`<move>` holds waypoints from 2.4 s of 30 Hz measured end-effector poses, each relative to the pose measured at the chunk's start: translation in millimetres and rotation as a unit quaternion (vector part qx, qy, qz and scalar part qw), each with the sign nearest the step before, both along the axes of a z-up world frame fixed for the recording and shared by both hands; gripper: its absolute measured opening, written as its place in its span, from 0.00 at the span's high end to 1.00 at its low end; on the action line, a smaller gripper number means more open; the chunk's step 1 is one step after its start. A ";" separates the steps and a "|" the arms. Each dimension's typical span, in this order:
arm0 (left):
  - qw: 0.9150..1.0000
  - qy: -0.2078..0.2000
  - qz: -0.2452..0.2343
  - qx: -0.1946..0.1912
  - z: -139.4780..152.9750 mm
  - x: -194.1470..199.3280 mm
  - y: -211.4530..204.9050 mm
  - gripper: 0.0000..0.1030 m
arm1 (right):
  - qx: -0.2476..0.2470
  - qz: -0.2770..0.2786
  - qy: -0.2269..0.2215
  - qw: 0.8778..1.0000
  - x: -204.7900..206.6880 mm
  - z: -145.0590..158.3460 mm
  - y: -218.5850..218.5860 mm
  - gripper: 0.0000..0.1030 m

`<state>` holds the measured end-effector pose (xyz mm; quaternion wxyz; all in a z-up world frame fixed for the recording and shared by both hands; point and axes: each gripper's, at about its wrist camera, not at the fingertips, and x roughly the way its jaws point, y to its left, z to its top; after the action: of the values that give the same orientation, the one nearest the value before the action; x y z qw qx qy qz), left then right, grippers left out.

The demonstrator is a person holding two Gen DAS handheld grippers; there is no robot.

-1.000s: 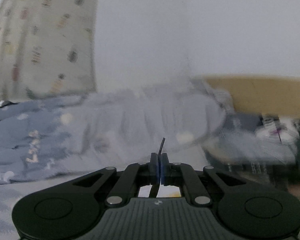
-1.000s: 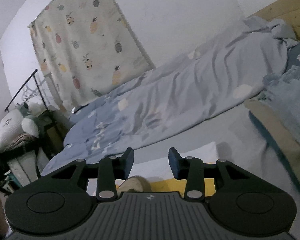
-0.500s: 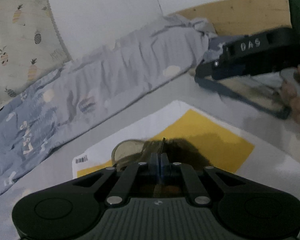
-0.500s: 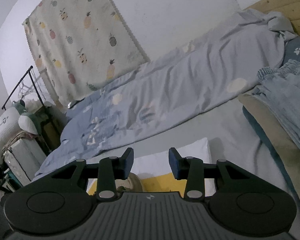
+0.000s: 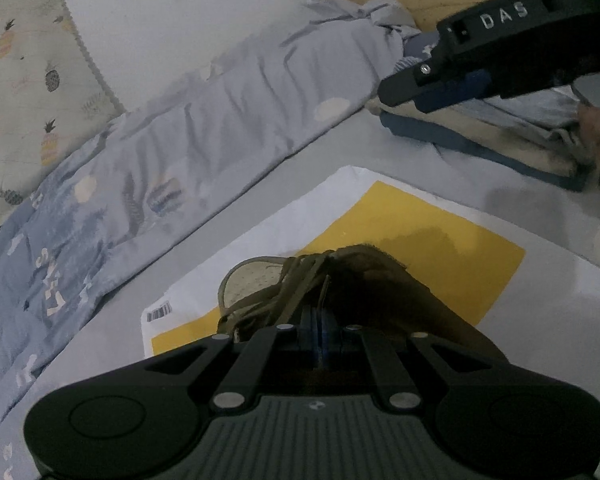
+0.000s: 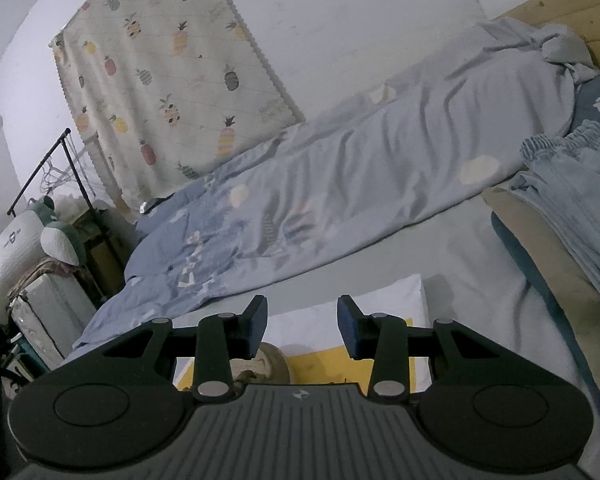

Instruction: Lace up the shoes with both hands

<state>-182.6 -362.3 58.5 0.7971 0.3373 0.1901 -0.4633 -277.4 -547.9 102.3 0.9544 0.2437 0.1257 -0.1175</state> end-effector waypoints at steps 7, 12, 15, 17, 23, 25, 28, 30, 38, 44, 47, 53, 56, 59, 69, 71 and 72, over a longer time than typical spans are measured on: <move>1.000 -0.001 -0.011 0.005 -3.0 1.0 -3.7 0.99 | 0.000 0.001 0.002 1.000 -0.9 -0.4 -1.0 0.61; 1.000 -0.003 -0.016 0.004 -3.2 0.7 -7.4 0.99 | -0.001 0.004 0.003 1.000 -1.0 -0.1 -0.5 0.61; 1.000 -0.003 -0.016 0.002 -3.0 0.9 -9.2 0.99 | 0.000 0.004 0.003 1.000 -1.0 -0.4 -0.8 0.61; 1.000 -0.002 -0.016 0.001 -3.2 1.3 -10.5 0.99 | 0.000 0.004 0.004 1.000 -1.1 -0.9 -0.8 0.61; 1.000 -0.002 -0.016 0.000 -4.2 2.5 -12.1 0.99 | 0.000 0.008 0.007 1.000 -0.1 -1.3 0.6 0.61; 1.000 -0.001 -0.018 0.000 -3.7 1.6 -11.8 0.99 | -0.001 0.008 0.009 1.000 0.2 -1.8 1.0 0.61; 1.000 0.000 -0.021 -0.002 -2.2 -0.7 -10.1 0.99 | -0.001 0.008 0.012 1.000 0.8 -2.1 1.8 0.61; 1.000 0.000 -0.021 -0.005 -0.8 -1.0 -8.3 0.99 | -0.002 0.009 0.012 1.000 0.7 -2.2 2.5 0.61; 1.000 -0.001 -0.021 -0.009 0.1 1.1 -7.4 0.99 | -0.004 0.012 0.014 1.000 0.6 -2.6 3.6 0.61; 1.000 -0.002 -0.026 -0.005 -3.4 0.8 -10.1 0.99 | -0.005 0.012 0.015 1.000 1.6 -3.0 4.5 0.61; 1.000 -0.005 -0.027 -0.005 -4.4 1.1 -10.3 0.99 | -0.005 0.013 0.016 1.000 1.6 -2.8 4.9 0.61; 1.000 -0.007 -0.021 -0.006 -5.3 5.5 -12.5 0.99 | -0.006 0.015 0.018 1.000 1.9 -4.2 5.6 0.61; 1.000 -0.013 -0.024 -0.002 -5.4 5.0 -11.4 0.99 | -0.007 0.016 0.020 1.000 1.8 -4.9 5.9 0.61; 0.999 -0.017 -0.030 0.007 -7.4 3.2 -10.4 0.99 | -0.007 0.019 0.020 1.000 3.7 -6.4 -0.9 0.61; 0.999 -0.018 -0.037 0.006 -7.2 3.7 -10.0 0.99 | -0.010 0.021 0.022 1.000 4.9 -8.7 0.3 0.61; 0.999 -0.018 -0.039 0.007 -8.1 3.0 -10.7 0.99 | -0.010 0.021 0.022 0.999 4.8 -8.3 1.3 0.61; 0.999 -0.018 -0.040 0.007 -8.4 3.0 -11.2 0.99 | -0.010 0.021 0.022 0.999 4.7 -8.2 1.4 0.61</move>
<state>-179.7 -373.4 50.2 0.7788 0.3586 0.1654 -0.4873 -272.8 -546.4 94.0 0.9561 0.2290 0.1504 -0.1041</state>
